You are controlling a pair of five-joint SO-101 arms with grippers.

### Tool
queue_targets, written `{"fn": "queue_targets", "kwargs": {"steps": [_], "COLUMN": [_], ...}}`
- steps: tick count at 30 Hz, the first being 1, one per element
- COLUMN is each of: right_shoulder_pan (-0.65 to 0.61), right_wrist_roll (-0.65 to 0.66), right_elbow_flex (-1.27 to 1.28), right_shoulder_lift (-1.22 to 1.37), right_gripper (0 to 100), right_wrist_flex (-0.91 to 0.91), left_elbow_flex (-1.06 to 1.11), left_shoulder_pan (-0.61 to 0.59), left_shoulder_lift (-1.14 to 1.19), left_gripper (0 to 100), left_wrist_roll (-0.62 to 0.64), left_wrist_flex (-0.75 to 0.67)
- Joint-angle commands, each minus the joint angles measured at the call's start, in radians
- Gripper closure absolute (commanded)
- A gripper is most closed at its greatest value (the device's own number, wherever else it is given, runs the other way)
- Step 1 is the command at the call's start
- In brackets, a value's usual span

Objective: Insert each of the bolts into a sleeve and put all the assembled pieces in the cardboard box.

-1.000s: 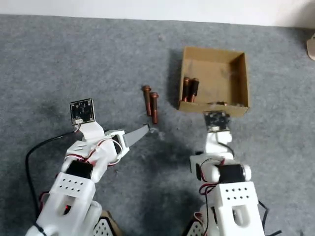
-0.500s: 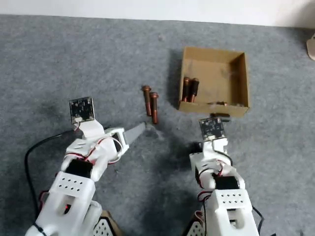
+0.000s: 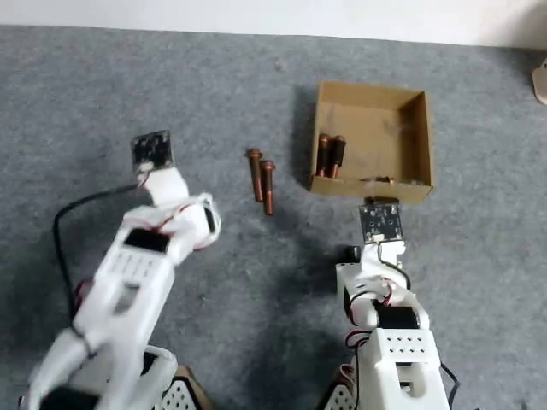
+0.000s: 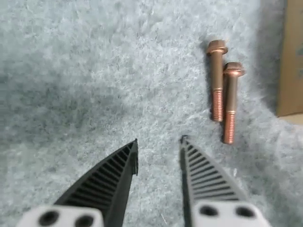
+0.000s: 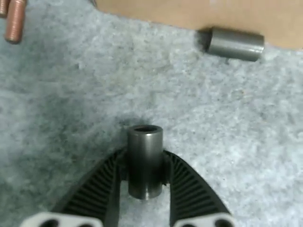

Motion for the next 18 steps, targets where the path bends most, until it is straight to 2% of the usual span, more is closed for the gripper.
{"fn": "queue_targets", "kwargs": {"steps": [1,9,18], "right_shoulder_pan": [0.013,0.013,0.010], "right_wrist_roll": [-0.011,0.009,0.038], "right_elbow_flex": [-0.002,-0.002,-0.002], "right_shoulder_lift": [-0.010,-0.010,-0.010], "right_gripper": [99.4,99.4,99.4], "right_wrist_flex": [-0.038,-0.073,-0.074], "left_elbow_flex": [-0.213,-0.530,-0.754], "left_shoulder_pan": [-0.002,0.027,0.113], "left_shoulder_lift": [0.171,0.444,0.710], "left_gripper": [82,82,82], "left_wrist_roll": [-0.005,-0.003,0.000], "left_wrist_flex": [0.058,0.107,0.129]}}
